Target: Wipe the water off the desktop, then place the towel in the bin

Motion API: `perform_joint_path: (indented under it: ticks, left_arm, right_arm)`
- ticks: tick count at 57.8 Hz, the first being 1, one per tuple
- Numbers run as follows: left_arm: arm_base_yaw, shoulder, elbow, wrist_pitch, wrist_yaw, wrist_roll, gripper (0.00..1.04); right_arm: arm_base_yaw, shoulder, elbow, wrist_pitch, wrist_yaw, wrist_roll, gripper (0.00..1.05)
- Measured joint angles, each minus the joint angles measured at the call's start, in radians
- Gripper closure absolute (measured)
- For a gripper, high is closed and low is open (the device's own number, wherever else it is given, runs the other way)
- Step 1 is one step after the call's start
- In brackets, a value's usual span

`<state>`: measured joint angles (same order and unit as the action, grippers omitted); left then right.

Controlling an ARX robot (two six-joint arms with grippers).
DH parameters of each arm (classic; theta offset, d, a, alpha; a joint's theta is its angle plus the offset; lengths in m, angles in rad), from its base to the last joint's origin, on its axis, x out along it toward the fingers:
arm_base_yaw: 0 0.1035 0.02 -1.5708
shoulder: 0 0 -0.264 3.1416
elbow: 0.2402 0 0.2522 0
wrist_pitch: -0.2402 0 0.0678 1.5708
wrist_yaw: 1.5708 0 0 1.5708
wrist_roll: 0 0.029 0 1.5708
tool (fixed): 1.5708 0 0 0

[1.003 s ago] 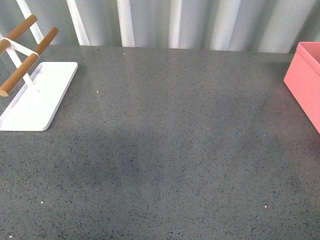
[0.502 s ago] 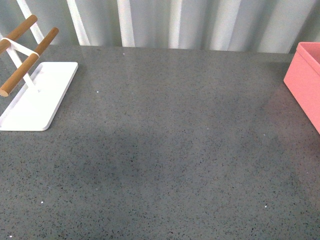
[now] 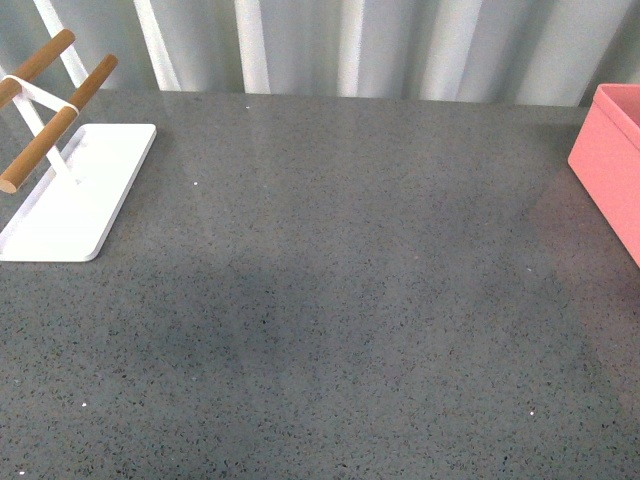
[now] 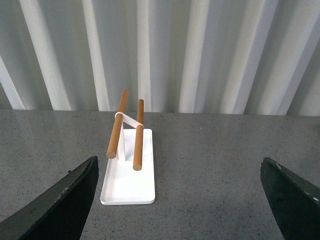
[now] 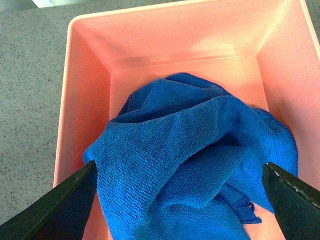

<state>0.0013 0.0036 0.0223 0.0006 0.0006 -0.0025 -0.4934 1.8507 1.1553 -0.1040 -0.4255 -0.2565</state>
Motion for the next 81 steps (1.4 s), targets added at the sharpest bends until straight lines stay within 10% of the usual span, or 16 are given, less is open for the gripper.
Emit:
perform_joint_path:
  ticks: [63, 72, 81]
  left_arm:
    - [0.0, 0.0, 0.0, 0.0, 0.0, 0.0, 0.07]
    - [0.0, 0.0, 0.0, 0.0, 0.0, 0.0, 0.07]
    - [0.0, 0.0, 0.0, 0.0, 0.0, 0.0, 0.07]
  right_arm:
    - [0.364, -0.872, -0.45, 0.196, -0.062, -0.014, 0.07]
    - [0.408, -0.889, -0.62, 0.489, 0.28, 0.151, 0.25]
    - [0.466, -0.984, -0.792, 0.606, 0.412, 0.217, 0.56]
